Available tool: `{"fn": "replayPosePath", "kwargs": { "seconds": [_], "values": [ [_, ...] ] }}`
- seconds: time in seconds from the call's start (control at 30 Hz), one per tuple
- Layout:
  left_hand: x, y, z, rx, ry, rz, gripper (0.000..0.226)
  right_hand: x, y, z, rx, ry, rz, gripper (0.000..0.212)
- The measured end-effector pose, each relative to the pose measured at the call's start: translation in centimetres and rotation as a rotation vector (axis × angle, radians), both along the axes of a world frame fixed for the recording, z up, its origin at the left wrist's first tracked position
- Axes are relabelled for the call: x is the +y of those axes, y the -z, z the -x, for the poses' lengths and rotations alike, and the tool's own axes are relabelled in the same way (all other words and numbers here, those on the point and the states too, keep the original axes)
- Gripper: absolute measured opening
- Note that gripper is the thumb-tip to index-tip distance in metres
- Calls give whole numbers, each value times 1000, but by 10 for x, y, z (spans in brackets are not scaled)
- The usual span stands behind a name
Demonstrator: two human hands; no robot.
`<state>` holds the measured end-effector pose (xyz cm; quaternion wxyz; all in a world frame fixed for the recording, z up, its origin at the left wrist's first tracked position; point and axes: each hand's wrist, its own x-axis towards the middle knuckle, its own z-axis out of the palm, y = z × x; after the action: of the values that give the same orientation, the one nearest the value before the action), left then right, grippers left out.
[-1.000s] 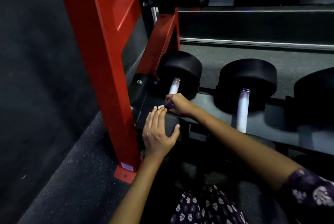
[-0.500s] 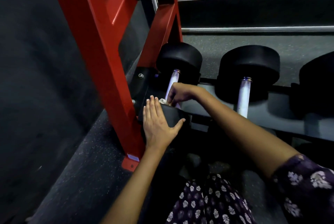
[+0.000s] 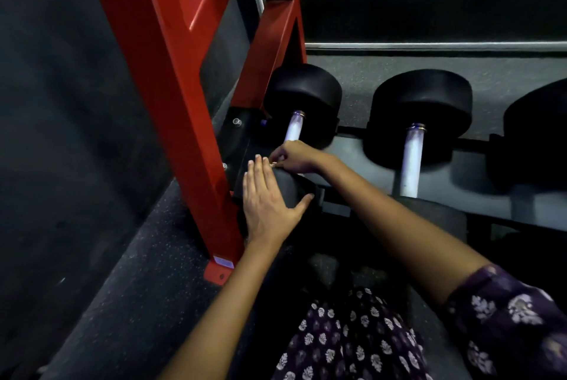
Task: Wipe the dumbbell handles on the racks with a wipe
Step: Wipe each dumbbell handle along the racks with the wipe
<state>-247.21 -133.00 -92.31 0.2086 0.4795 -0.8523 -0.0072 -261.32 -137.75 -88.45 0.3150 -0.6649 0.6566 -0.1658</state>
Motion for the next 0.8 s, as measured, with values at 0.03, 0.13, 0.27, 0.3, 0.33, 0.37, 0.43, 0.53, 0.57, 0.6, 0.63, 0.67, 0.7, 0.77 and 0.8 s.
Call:
{"fn": "replayPosePath", "kwargs": {
  "seconds": [0.03, 0.13, 0.27, 0.3, 0.33, 0.37, 0.43, 0.53, 0.57, 0.6, 0.63, 0.67, 0.7, 0.77, 0.8],
  "values": [
    [0, 0, 1, -6, 1, -4, 105, 1, 2, 2, 13, -25, -18, 28],
    [0, 0, -1, -30, 11, -8, 107, 2, 2, 9, 37, -20, -40, 31],
    [4, -10, -3, -53, -55, -126, 116, 1, -7, 10, -6, 63, -44, 23],
    [6, -17, -1, -62, -70, -205, 120, 1, -7, 8, -10, 83, -23, 23],
    [7, -25, 1, -75, -85, -300, 124, 2, -9, 7, -24, 109, -1, 23],
    [6, -30, 4, -81, -95, -371, 128, 5, -9, 5, -35, 134, 14, 23],
    [4, -43, 7, -82, -149, -478, 134, 13, -11, 5, -30, 144, -26, 19],
    [-1, -54, 9, -66, -217, -566, 143, 26, -18, 16, -36, 161, -128, 19],
    [-1, -56, 11, -68, -244, -573, 145, 27, -21, 20, -39, 168, -132, 20],
    [-1, -56, 12, -80, -264, -573, 147, 27, -22, 20, -54, 180, -113, 18],
    [-1, -56, 12, -93, -280, -571, 148, 27, -22, 17, -75, 184, -82, 15],
    [-2, -57, 15, -92, -297, -578, 148, 25, -24, 13, -93, 171, -58, 12],
    [-1, -58, 15, -99, -305, -593, 149, 25, -24, 7, -111, 161, -46, 12],
    [-1, -61, 18, -95, -321, -605, 150, 25, -22, -1, -138, 143, -27, 16],
    [0, -63, 19, -97, -325, -613, 150, 26, -22, -2, -169, 154, -21, 13]
  ]
}}
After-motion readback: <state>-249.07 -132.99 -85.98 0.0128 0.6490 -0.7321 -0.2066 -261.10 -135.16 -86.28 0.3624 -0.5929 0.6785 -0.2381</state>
